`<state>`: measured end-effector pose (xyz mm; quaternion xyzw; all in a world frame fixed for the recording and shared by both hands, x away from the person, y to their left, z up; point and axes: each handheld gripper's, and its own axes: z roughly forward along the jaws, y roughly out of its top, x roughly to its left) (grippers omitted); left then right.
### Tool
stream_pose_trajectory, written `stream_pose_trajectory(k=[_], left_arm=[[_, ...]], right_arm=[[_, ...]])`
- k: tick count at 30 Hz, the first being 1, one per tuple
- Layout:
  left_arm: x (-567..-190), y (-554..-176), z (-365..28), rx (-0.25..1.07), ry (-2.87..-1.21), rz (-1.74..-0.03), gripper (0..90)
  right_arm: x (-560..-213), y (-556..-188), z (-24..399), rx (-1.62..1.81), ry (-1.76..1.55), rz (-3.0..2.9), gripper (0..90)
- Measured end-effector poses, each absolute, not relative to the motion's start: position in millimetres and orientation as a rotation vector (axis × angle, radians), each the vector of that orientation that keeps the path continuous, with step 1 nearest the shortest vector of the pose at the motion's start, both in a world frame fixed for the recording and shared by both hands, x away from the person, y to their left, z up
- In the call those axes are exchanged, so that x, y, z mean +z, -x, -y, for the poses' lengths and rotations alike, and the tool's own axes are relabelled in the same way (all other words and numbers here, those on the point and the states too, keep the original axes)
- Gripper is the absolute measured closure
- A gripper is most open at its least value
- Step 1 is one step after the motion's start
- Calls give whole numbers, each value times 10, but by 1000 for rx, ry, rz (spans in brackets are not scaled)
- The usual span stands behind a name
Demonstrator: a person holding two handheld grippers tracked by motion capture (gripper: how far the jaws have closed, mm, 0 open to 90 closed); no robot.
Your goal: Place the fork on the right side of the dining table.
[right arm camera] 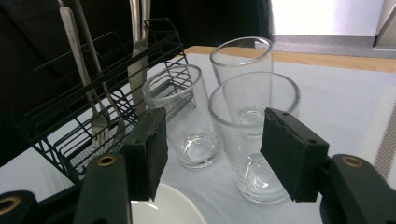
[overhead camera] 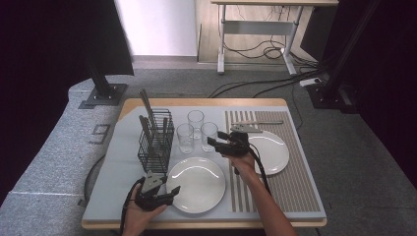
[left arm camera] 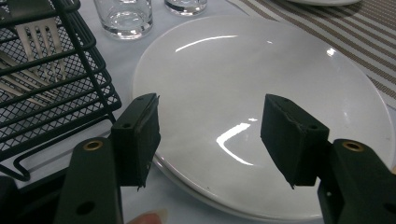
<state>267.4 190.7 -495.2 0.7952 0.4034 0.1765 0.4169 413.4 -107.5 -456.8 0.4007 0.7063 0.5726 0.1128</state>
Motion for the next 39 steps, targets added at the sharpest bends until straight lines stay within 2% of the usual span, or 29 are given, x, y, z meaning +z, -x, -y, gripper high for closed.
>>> stream_pose_trajectory(k=[39], left_arm=[[-4946, -2671, -1928, 445, -1988, -1016, 374]], right_arm=[[-4562, -4145, 533, 1713, -1094, -2147, 418]])
